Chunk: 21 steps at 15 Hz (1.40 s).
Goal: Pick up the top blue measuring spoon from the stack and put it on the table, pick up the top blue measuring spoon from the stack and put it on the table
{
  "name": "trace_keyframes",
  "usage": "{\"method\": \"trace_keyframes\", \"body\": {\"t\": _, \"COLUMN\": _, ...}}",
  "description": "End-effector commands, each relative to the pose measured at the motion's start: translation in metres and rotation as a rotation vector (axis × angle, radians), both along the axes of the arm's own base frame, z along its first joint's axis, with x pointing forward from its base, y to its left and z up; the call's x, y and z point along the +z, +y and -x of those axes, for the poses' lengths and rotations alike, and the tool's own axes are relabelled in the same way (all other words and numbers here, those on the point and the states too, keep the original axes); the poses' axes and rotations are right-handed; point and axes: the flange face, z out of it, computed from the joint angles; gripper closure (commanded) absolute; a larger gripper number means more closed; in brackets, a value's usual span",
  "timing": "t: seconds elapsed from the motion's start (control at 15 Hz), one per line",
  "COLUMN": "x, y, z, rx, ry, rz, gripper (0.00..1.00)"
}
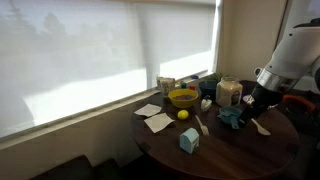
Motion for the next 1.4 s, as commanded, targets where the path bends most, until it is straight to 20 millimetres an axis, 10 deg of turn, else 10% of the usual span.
{"method": "trace_keyframes", "body": {"t": 0.0, "x": 0.0, "y": 0.0, "z": 0.0, "rx": 0.0, "ry": 0.002, "rz": 0.0, "gripper": 0.0}}
{"method": "trace_keyframes", "body": {"t": 0.47, "x": -0.001, "y": 0.0, "z": 0.0, "rx": 0.0, "ry": 0.004, "rz": 0.0, "gripper": 0.0}}
{"method": "trace_keyframes", "body": {"t": 0.93, "x": 0.042, "y": 0.007, "z": -0.017, "rx": -0.144, "ry": 0.2, "rz": -0.146, "gripper": 0.0}}
{"method": "trace_keyframes", "body": {"t": 1.33, "x": 0.046, "y": -0.003, "z": -0.054, "rx": -0.322, "ry": 0.223, "rz": -0.156, "gripper": 0.0}}
